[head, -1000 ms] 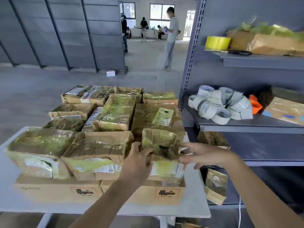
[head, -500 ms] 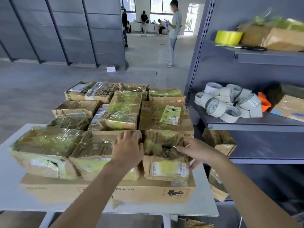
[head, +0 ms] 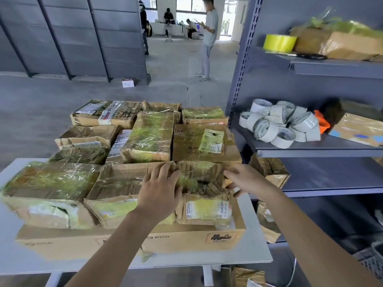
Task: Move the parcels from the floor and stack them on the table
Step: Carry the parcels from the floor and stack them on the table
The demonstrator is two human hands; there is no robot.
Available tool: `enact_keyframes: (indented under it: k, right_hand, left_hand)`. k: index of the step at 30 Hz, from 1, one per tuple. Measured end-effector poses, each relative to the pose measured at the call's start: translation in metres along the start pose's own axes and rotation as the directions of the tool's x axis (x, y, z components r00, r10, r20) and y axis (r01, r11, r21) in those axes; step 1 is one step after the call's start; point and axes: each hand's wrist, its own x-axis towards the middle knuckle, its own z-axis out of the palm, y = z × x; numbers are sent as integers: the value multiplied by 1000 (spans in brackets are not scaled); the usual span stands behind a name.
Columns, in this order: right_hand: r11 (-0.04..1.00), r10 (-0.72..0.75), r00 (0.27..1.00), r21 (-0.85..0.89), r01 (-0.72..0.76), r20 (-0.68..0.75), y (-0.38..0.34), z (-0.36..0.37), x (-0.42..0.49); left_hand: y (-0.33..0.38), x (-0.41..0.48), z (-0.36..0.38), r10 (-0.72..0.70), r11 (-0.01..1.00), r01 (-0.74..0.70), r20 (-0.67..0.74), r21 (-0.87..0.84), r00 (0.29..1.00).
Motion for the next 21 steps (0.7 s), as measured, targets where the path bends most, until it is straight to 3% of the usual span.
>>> enact_keyframes:
  k: [5,10,14,21]
  right_hand:
    - [991,-43,998,-123,47,36,1,-1,-3]
    - [988,-140,978,-89,127,-156,6,-17,-16]
    - [970,-244,944,-43,241,-222,5,-18,-29]
    - [892,-451,887,-19,451,-99,-20,14,-43]
  left_hand:
    - [-1,0,2,34,996,-37,42,78,999]
    - [7,-2,-10,6,999,-9,-83,-36,997]
    - [20,-12,-14,-15,997,1,-185,-72,983]
    - [33,-54,-17,-165,978,128,-239,-165,957]
